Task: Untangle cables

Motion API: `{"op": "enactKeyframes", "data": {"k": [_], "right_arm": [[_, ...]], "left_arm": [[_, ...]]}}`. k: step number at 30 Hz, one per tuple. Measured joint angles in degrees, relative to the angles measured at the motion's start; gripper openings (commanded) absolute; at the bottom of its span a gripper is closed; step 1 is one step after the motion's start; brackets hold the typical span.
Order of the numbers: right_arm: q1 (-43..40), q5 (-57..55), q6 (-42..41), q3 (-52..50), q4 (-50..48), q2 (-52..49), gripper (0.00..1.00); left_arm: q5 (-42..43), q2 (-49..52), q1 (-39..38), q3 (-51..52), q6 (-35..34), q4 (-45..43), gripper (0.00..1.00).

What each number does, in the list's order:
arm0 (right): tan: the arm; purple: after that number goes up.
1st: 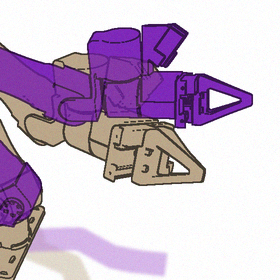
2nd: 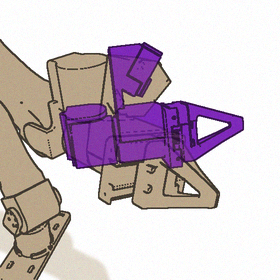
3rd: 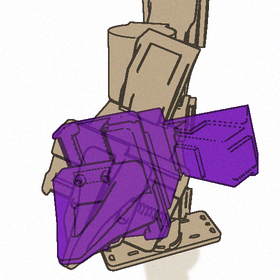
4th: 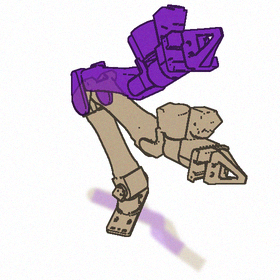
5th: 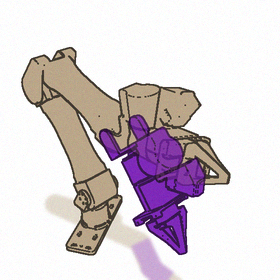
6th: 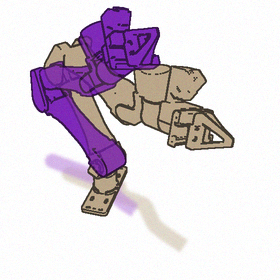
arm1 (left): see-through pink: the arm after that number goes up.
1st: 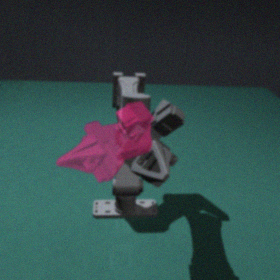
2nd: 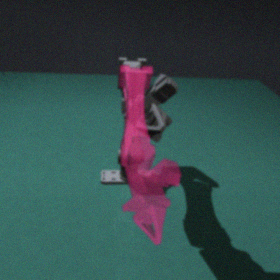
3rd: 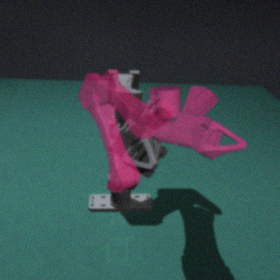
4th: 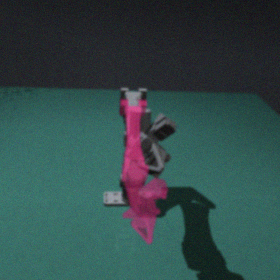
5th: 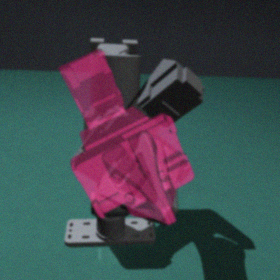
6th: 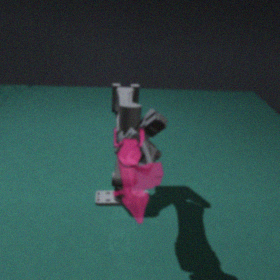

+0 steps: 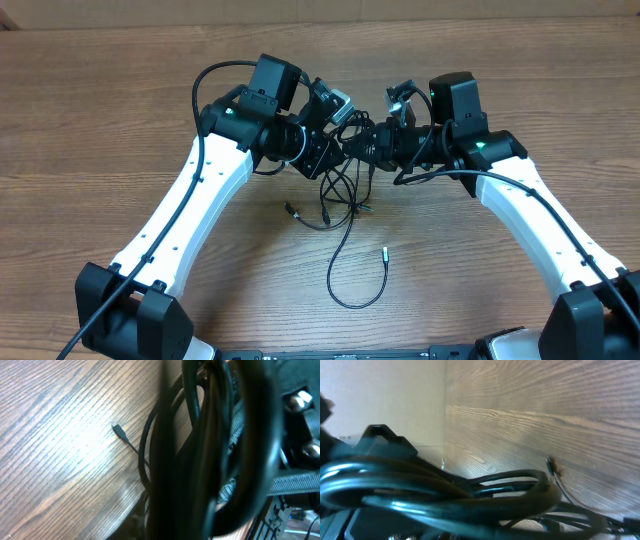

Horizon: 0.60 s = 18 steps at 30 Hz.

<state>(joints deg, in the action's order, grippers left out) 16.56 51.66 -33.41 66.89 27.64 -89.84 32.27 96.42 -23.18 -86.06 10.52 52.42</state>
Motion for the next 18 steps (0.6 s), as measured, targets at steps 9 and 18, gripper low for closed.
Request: {"op": "enactKeyframes", "data": {"k": [9,18], "right_arm": [[0.0,0.4,0.2,0.0,3.1,0.0,0.04],[0.0,-4.3,1.8,0.0,5.9,0.0,0.13]], "left_arm": [[-0.2,0.0,0.0,0.2,-0.1,0.2,0.04],[-2.0,0.0,0.0,0.2,-0.1,2.5,0.04]]}}
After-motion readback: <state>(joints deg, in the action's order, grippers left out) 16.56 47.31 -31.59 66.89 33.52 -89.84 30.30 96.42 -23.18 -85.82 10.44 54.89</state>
